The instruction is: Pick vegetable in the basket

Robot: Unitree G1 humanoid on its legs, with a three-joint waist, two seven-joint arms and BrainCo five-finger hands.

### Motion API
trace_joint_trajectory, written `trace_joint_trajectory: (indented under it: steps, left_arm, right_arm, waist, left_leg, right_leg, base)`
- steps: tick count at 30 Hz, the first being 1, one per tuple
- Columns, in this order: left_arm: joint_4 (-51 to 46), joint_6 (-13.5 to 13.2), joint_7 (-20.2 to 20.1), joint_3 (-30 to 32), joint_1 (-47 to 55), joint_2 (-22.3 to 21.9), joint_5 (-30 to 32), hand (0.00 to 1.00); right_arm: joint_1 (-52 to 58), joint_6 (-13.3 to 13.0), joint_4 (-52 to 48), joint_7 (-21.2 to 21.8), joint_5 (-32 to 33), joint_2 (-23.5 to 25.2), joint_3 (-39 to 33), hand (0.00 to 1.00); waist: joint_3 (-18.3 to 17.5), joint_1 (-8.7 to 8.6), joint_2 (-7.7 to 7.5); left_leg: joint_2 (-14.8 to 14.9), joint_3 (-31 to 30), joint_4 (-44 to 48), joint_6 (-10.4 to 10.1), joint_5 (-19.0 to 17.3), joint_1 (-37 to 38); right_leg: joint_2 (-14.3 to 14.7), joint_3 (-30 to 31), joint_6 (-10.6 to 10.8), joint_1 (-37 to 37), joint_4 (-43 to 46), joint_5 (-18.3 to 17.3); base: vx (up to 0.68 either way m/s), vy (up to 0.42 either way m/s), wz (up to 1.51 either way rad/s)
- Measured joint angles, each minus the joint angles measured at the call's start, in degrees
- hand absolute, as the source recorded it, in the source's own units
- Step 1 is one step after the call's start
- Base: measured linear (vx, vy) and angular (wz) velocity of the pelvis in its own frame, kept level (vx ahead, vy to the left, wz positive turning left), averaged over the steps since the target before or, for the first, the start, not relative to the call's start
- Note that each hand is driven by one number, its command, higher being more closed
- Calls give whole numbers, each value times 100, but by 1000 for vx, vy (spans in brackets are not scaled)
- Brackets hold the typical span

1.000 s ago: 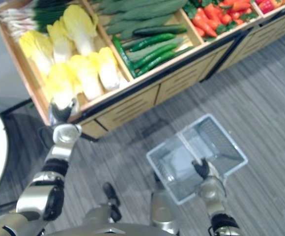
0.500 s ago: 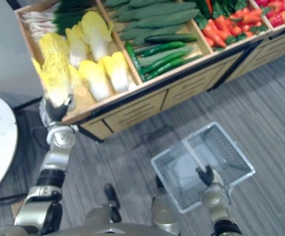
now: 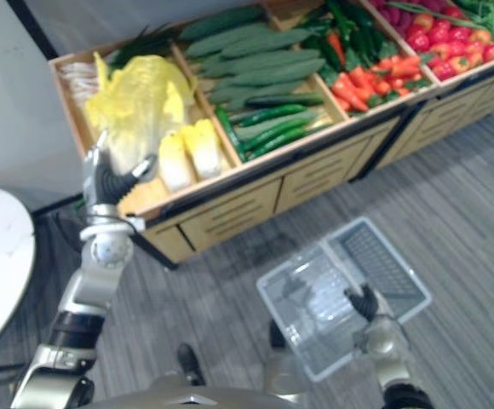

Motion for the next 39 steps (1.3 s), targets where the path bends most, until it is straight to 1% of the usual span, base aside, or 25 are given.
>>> trace_joint_trajectory:
  steps: [2, 4, 5, 6, 8, 10, 11, 12, 14, 16, 18, 19, 21, 22, 23, 24, 28, 30, 33, 34, 36, 39]
  left_arm:
    - [-34, -164, -232, -188, 103, 18, -282, 100]
    - [-36, -231, -380, -360, 158, 65, -377, 100]
    - [-45, -263, -469, -489, 200, 138, -407, 100]
    - [-53, -355, -620, -681, 253, 272, -591, 100]
    - [-184, -448, -904, -979, 332, 424, -822, 100]
    - [-380, -519, -1092, -1221, 399, 487, -872, 100]
    - [-448, -596, -1197, -1329, 412, 508, -1001, 100]
    - [-570, -700, -1375, -1586, 407, 573, -1226, 100]
    - [-796, -780, -1517, -1825, 406, 636, -1281, 100]
    - [-1024, -895, -1684, -2078, 401, 672, -1495, 100]
    - [-1130, -926, -1742, -2225, 395, 686, -1559, 100]
    - [-1204, -1005, -1817, -2444, 389, 742, -1717, 100]
    - [-1334, -1062, -1931, -2655, 382, 869, -1776, 100]
    - [-1407, -1121, -2023, -2834, 379, 943, -1945, 100]
    - [-1466, -1124, -2106, -2976, 379, 1001, -1952, 100]
    - [-1487, -1125, -2137, -3041, 378, 1016, -1966, 100]
    - [-1543, -1129, -2353, -3380, 324, 1189, -2368, 100]
    - [-1544, -1173, -2451, -3606, 192, 1336, -2385, 100]
    - [-1543, -1234, -2566, -3721, 185, 1435, -2409, 100]
    - [-1543, -1239, -2587, -3772, 185, 1485, -2472, 100]
    - [-1540, -1247, -2700, -3849, 201, 1704, -2602, 100]
    - [-1528, -1249, -2793, -3847, 269, 1887, -2602, 100]
  right_arm:
    - [-130, -9, -7, 146, 235, -280, 42, 100]
    - [-191, -9, -7, 266, 376, -454, 85, 100]
    - [-221, -9, -7, 321, 394, -541, 138, 100]
    - [-265, -10, -7, 356, 409, -637, 245, 100]
    - [-283, -14, -10, 521, 546, -736, 342, 100]
    - [-271, -8, -64, 592, 596, -857, 468, 100]
    - [-270, -6, -115, 643, 600, -892, 471, 100]
    - [-234, -5, -266, 750, 600, -983, 480, 100]
    - [-145, -3, -505, 785, 602, -1054, 479, 100]
    - [-127, -4, -805, 827, 603, -1093, 479, 100]
    - [-127, -6, -952, 827, 603, -1131, 479, 100]
    - [-127, -9, -1133, 829, 610, -1196, 480, 100]
    - [-128, -26, -1357, 828, 613, -1262, 484, 100]
    - [-133, -61, -1493, 828, 620, -1317, 513, 100]
    - [-136, -77, -1603, 828, 652, -1390, 585, 100]
    - [-144, -93, -1644, 828, 667, -1444, 647, 100]
    - [-154, -198, -1844, 907, 691, -1602, 799, 100]
    - [-154, -203, -1908, 958, 785, -1818, 937, 100]
    - [-154, -204, -2051, 1023, 799, -1993, 984, 100]
    - [-158, -204, -2098, 1064, 831, -2050, 999, 100]
    - [-216, -209, -2336, 1134, 900, -2236, 1183, 100]
    - [-349, -236, -2625, 1199, 907, -2333, 1424, 100]
  waist:
    - [-22, 4, -8]
    - [-49, 5, -23]
    - [-81, 7, -39]
    - [-109, 11, -67]
    - [-201, 18, -114]
    - [-279, 37, -137]
    - [-286, 64, -140]
    - [-348, 104, -129]
    - [-402, 118, -134]
    - [-466, 125, -133]
    - [-468, 135, -129]
    - [-506, 143, -112]
    - [-519, 149, -100]
    - [-527, 150, -92]
    - [-538, 159, -81]
    - [-548, 160, -75]
    - [-583, 160, -41]
    - [-590, 170, -29]
    - [-605, 132, -3]
    - [-607, 151, 4]
    - [-622, 137, 35]
    - [-638, 141, 80]
  left_leg:
    - [-15, 149, -3, -13, -11, 85]
    - [-22, 243, -3, -32, -28, 148]
    - [-19, 329, -3, -41, -35, 187]
    - [-14, 418, -3, -61, -51, 264]
    - [2, 597, -3, -92, -86, 352]
    - [12, 764, -4, -107, -123, 448]
    - [18, 840, -3, -126, -151, 520]
    - [28, 967, -3, -150, -228, 597]
    - [48, 1042, -3, -163, -253, 652]
    - [75, 1104, -1, -171, -273, 683]
    - [93, 1171, 0, -176, -281, 733]
    - [113, 1279, 1, -169, -294, 759]
    - [118, 1335, 2, -174, -309, 772]
    - [141, 1471, 3, -181, -312, 809]
    - [158, 1612, 6, -199, -302, 851]
    - [156, 1629, 11, -211, -296, 852]
    - [158, 1768, 14, -265, -337, 914]
    - [163, 1893, 24, -290, -357, 959]
    - [164, 1980, 37, -317, -381, 1015]
    - [166, 2064, 38, -338, -397, 1059]
    - [180, 2284, 41, -390, -435, 1183]
    - [197, 2601, 42, -456, -481, 1345]
  right_leg:
    - [1, 149, 38, 1, -5, 25]
    - [3, 253, 61, 3, -6, 41]
    - [6, 312, 70, 1, -10, 49]
    - [22, 411, 75, 11, -5, 53]
    - [59, 550, 82, 10, -6, 61]
    - [79, 613, 85, 32, -5, 63]
    - [98, 671, 86, 63, -6, 63]
    - [126, 758, 86, 95, -8, 63]
    - [144, 774, 86, 119, -9, 62]
    - [168, 770, 86, 140, -10, 62]
    - [172, 762, 86, 179, -10, 62]
    - [177, 765, 86, 192, -8, 62]
    - [177, 773, 86, 192, -8, 61]
    - [180, 780, 86, 192, -7, 61]
    - [185, 803, 84, 194, -4, 63]
    - [187, 819, 79, 193, -3, 67]
    - [219, 922, 76, 194, -2, 68]
    - [250, 1017, 74, 186, -2, 70]
    - [276, 1095, 71, 185, -2, 72]
    - [304, 1166, 71, 185, 4, 72]
    - [387, 1375, 74, 172, 17, 69]
    - [521, 1654, 82, 113, 81, 60]
  base:
    - [-18, 6, -35]
    - [3, 7, -27]
    - [22, 6, -36]
    - [25, 3, -41]
    - [36, -9, -41]
    - [47, -15, -31]
    - [39, -16, -40]
    - [26, -12, -38]
    - [29, -18, -20]
    - [31, -34, -6]
    - [0, 0, 0]
    - [0, 0, 0]
    - [6, -9, -2]
    - [22, -16, -6]
    - [24, -19, -7]
    - [14, -17, -12]
    - [-1, -13, -16]
    - [-8, -18, -18]
    - [-10, -10, -17]
    - [-12, -5, -33]
    - [-26, -5, -48]
    - [-34, -4, -61]
